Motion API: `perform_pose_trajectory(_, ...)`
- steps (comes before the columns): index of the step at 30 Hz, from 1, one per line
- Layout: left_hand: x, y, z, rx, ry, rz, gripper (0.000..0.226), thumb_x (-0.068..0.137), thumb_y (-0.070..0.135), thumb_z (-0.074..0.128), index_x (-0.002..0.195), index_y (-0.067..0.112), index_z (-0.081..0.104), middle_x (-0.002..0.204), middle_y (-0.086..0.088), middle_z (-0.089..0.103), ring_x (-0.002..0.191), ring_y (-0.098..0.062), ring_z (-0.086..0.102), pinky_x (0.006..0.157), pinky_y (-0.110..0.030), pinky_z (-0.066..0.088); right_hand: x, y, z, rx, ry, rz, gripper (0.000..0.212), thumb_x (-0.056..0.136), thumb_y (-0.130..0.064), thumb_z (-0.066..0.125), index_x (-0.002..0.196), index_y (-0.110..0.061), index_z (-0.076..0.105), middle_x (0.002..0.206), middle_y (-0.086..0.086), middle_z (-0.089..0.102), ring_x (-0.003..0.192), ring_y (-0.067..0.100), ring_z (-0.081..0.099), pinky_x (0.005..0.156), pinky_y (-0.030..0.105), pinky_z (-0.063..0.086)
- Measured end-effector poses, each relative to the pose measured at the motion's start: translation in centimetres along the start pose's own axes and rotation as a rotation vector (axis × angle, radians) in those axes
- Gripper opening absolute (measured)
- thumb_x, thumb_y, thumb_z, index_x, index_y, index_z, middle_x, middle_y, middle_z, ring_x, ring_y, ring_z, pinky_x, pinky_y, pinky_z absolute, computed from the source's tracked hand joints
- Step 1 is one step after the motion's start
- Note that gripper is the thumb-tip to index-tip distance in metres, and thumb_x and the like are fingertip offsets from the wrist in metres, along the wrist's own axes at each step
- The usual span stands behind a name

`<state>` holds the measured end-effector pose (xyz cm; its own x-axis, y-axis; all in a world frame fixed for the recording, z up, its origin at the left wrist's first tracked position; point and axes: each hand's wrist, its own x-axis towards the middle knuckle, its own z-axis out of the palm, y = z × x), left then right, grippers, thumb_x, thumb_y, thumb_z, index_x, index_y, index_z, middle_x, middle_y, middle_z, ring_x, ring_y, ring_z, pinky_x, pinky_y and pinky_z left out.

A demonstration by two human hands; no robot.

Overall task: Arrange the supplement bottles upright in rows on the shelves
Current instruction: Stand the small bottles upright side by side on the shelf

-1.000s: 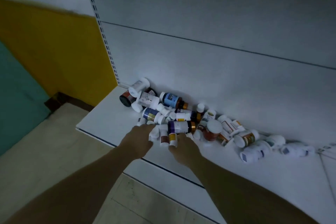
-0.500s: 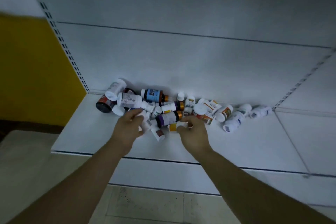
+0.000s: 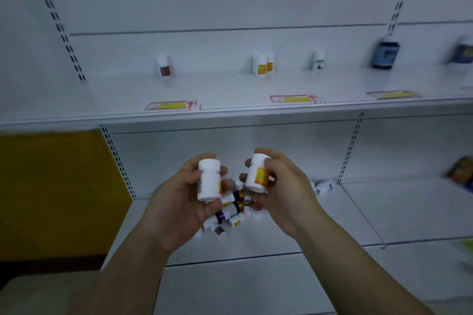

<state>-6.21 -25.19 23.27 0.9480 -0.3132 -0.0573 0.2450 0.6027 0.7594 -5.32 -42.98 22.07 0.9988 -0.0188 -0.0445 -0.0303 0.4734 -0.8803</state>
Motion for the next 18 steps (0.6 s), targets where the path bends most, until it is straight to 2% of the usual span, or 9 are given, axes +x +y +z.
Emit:
perform_pose_trajectory(3, -0.6, 1.3, 4.0, -0.005, -0.082, 0.055, 0.031, 0.079, 0.013, 0.044, 0.097, 0.018, 0.069, 0.090, -0.019, 0.067, 0.067, -0.029, 0.066, 0.045, -0.026, 0.053, -1.1, -4.0, 0.1, 0.037, -0.097, -0.063, 0.030, 0.094, -0.008, 0.039, 0.099, -0.019, 0.067, 0.088, 0.009, 0.070, 0.071, 0.023, 0.067, 0.061, 0.033, 0.054)
perform_pose_trajectory(7, -0.4, 2.1, 9.3, 0.021, -0.155, 0.143, 0.027, 0.077, 0.033, 0.055, 0.090, 0.018, 0.074, 0.092, -0.018, 0.069, 0.067, -0.024, 0.067, 0.043, -0.023, 0.051, -1.7, -9.2, -0.3, 0.052, -0.167, -0.167, 0.026, 0.096, -0.014, 0.041, 0.100, -0.016, 0.066, 0.092, 0.012, 0.061, 0.070, 0.022, 0.057, 0.058, 0.029, 0.050)
perform_pose_trajectory(9, 0.0, 2.0, 11.4, 0.080, -0.161, 0.211, 0.026, 0.069, 0.028, 0.061, 0.092, 0.020, 0.072, 0.089, -0.015, 0.069, 0.072, -0.023, 0.068, 0.044, -0.021, 0.051, -1.8, -11.5, -0.9, -0.002, -0.202, -0.207, 0.028, 0.098, -0.012, 0.038, 0.103, -0.019, 0.065, 0.095, 0.011, 0.058, 0.073, 0.021, 0.056, 0.058, 0.026, 0.050)
perform_pose_trajectory(12, 1.0, 1.9, 13.9, 0.190, -0.166, 0.274, 0.027, 0.073, 0.019, 0.057, 0.093, 0.027, 0.074, 0.085, -0.009, 0.070, 0.077, -0.023, 0.068, 0.048, -0.024, 0.052, -1.5, -14.7, -2.1, -0.071, -0.211, -0.259, 0.029, 0.098, -0.010, 0.040, 0.101, -0.021, 0.066, 0.090, 0.007, 0.065, 0.071, 0.019, 0.063, 0.059, 0.026, 0.053)
perform_pose_trajectory(15, 2.6, 2.2, 15.7, 0.334, -0.111, 0.297, 0.028, 0.083, 0.017, 0.054, 0.099, 0.031, 0.072, 0.097, -0.010, 0.071, 0.084, -0.023, 0.068, 0.059, -0.032, 0.055, -0.5, -17.3, -3.3, -0.137, -0.200, -0.298, 0.025, 0.098, -0.012, 0.044, 0.098, -0.023, 0.066, 0.094, 0.006, 0.068, 0.076, 0.022, 0.069, 0.061, 0.030, 0.053)
perform_pose_trajectory(18, 4.8, 2.8, 16.9, 0.472, -0.011, 0.300, 0.030, 0.094, 0.008, 0.047, 0.101, 0.025, 0.070, 0.104, -0.014, 0.070, 0.088, -0.024, 0.068, 0.066, -0.033, 0.056, 1.1, -19.1, -4.3, -0.220, -0.202, -0.309, 0.022, 0.097, -0.014, 0.046, 0.103, -0.025, 0.064, 0.102, 0.007, 0.068, 0.084, 0.023, 0.070, 0.064, 0.032, 0.055)
